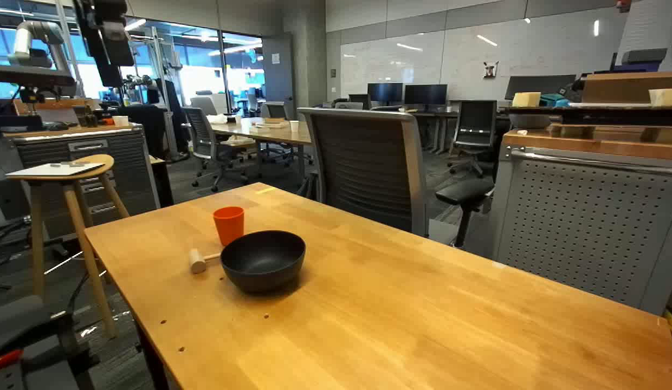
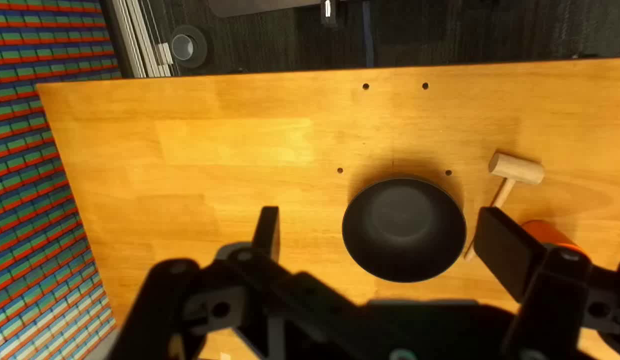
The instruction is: Put the orange cup in the bowl
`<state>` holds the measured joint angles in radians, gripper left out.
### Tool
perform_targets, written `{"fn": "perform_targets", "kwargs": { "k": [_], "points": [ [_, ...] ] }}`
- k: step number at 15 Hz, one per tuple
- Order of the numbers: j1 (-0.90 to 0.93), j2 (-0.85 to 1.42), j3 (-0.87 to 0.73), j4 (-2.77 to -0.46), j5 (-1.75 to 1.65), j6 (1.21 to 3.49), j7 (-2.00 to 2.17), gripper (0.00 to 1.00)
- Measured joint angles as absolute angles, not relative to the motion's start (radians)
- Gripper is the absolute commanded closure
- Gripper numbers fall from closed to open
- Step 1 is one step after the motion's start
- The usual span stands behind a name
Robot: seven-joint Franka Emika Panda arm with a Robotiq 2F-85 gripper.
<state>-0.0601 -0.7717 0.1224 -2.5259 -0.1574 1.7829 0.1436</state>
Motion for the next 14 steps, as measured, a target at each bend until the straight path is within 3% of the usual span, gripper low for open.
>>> {"fn": "perform_targets", "kwargs": {
  "k": [3, 4, 5, 14],
  "points": [
    [-0.06, -0.776, 0.122, -2.518, -0.157, 1.784, 0.144, 0.0],
    [-0.06, -0.776, 0.122, -2.517, -0.157, 1.784, 0.144, 0.07],
    [-0.059, -0.774, 0.124, -2.52, -0.159, 1.785, 0.144, 0.26],
    [0.007, -0.479, 0.262, -2.567, -0.171, 2.175, 0.302, 0.96]
  ]
}}
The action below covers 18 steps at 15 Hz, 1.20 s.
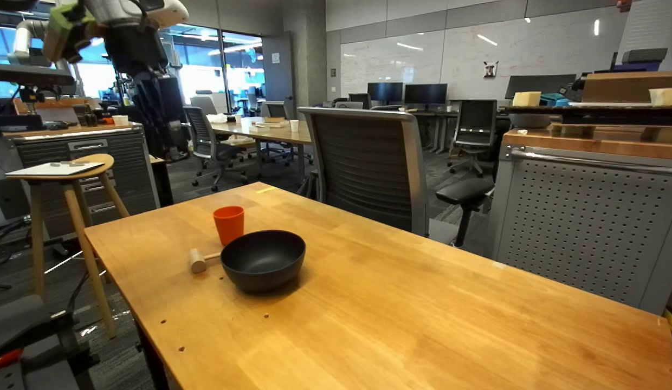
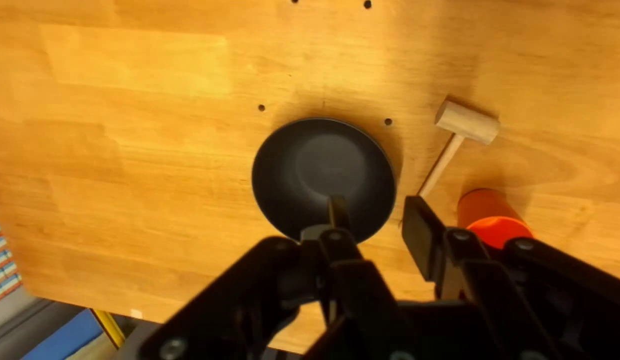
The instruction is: Put the orange cup in the bowl
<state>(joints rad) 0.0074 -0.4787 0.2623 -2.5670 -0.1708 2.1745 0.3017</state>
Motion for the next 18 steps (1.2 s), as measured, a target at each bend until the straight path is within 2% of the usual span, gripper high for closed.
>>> {"fn": "perform_targets", "kwargs": {
  "k": [1, 8, 9, 10, 18],
  "points": [
    [0.009, -0.434, 0.281, -2.565, -0.179, 2.222, 0.331, 1.0],
    [0.009, -0.176, 0.313, -2.491, -0.381, 2.363, 0.537, 1.0],
    [0.009, -0.139, 0.313, -2.473, -0.415, 2.367, 0.564, 0.74],
    [0.011, -0.1, 0.312, -2.454, -0.446, 2.371, 0.59, 0.73],
    [0.149, 0.236, 0.221, -2.263, -0.636, 2.382, 0.751, 0.12]
  ]
}}
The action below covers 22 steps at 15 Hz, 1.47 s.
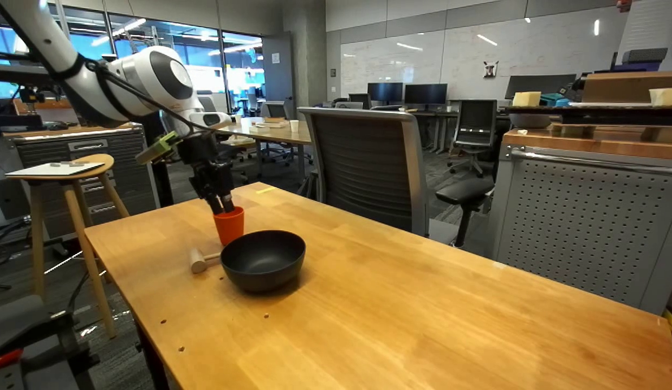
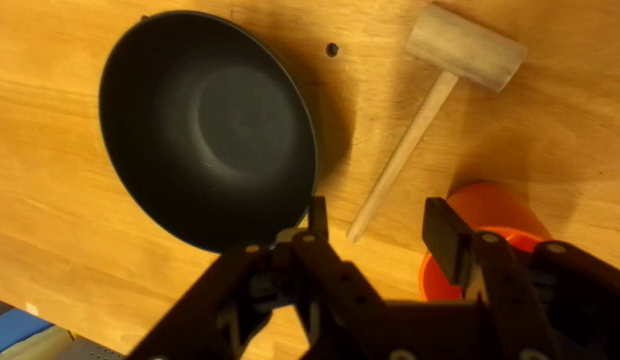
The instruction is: Put the orange cup in the bowl
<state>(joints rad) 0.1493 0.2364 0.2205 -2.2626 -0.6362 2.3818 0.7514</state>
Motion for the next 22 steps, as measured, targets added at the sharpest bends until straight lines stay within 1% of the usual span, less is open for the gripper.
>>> {"fn": "perform_targets", "kwargs": {
  "k": [2, 5, 9, 16, 22],
  "points": [
    [0.2, 0.309, 0.187, -2.206, -0.661, 2.383, 0.772, 0.0],
    [0.268, 0.387, 0.148, -2.115, -0.675, 2.383, 0.783, 0.0],
    [0.327, 0.432, 0.118, -2.03, -0.676, 2.382, 0.783, 0.0],
    [0.342, 0.465, 0.08, -1.978, -0.669, 2.379, 0.783, 0.0],
    [0.366, 0.452, 0.084, -1.91, -0.602, 2.353, 0.78, 0.0]
  ]
}}
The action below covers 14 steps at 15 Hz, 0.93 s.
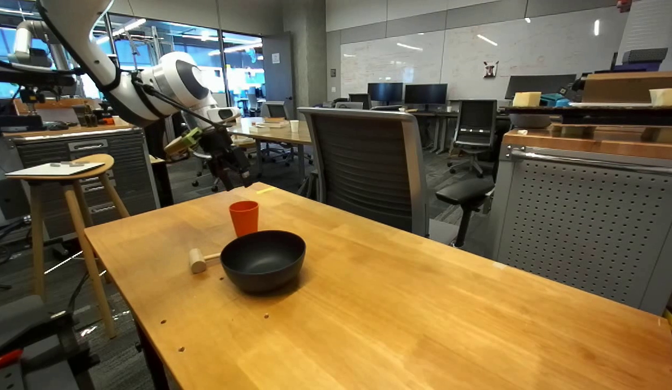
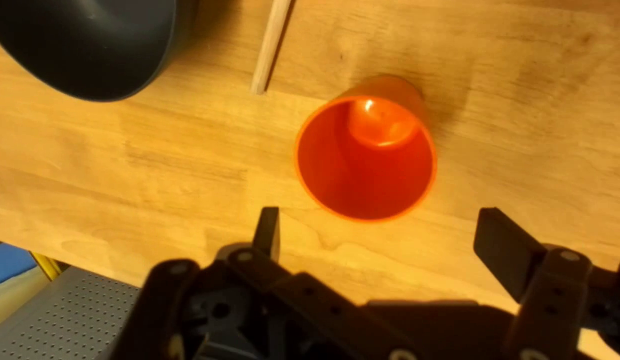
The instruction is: Put the orange cup in the bowl
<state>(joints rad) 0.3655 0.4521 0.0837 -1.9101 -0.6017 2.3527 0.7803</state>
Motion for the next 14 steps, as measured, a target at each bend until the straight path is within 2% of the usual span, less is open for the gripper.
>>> {"fn": "perform_targets", "kwargs": {
  "k": [6, 14],
  "points": [
    [0.363, 0.44, 0.082, -1.893, -0.493, 2.268, 0.752, 0.0],
    [0.353, 0.566, 0.108, -1.908, -0.237, 2.263, 0.615, 0.0]
  ]
}}
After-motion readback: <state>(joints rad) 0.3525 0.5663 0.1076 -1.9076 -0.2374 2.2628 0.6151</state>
